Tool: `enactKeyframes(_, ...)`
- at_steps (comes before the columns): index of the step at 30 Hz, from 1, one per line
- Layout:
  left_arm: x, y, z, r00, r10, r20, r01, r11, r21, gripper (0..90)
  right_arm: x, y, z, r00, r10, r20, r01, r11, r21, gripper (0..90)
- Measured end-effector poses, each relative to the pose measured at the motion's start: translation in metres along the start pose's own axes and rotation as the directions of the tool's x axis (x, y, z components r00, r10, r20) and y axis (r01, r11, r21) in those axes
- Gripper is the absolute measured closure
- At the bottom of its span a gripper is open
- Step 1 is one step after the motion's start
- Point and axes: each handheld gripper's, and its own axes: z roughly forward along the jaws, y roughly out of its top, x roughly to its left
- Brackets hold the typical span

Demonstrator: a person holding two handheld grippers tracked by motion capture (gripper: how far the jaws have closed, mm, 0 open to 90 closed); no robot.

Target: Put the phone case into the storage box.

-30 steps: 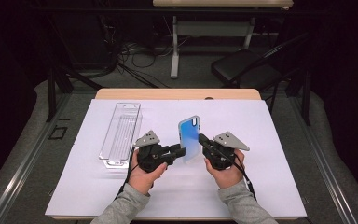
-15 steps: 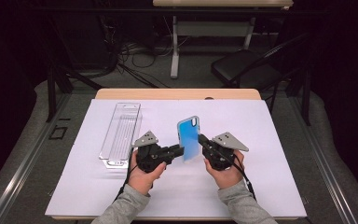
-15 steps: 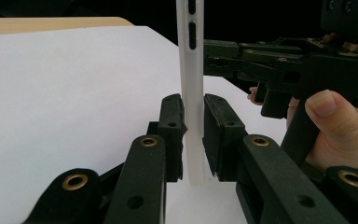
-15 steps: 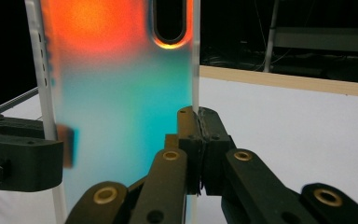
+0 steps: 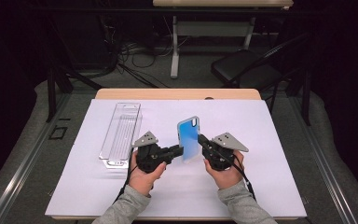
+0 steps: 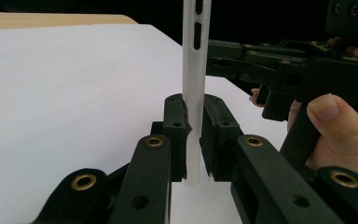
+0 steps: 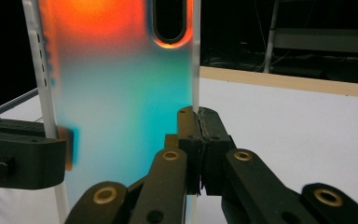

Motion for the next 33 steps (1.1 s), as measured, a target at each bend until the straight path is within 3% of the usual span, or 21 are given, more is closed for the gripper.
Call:
enactKeyframes(11,-0.0007,0.0,-0.0006,0.9997,-0.024,-0.005,0.024,0.9997,-0.001,81.7,0.0009,-0.0006,0.0002,1.0,-0.002,0.003,0.002,1.0,-0.007,89.0)
enactKeyframes(33,-0.0002,0.0001,-0.0018,0.9994,-0.035,-0.003,0.035,0.9994,0.0,82.0,0.0014,-0.0013,0.0007,1.0,-0.008,-0.002,0.008,1.0,-0.006,88.4)
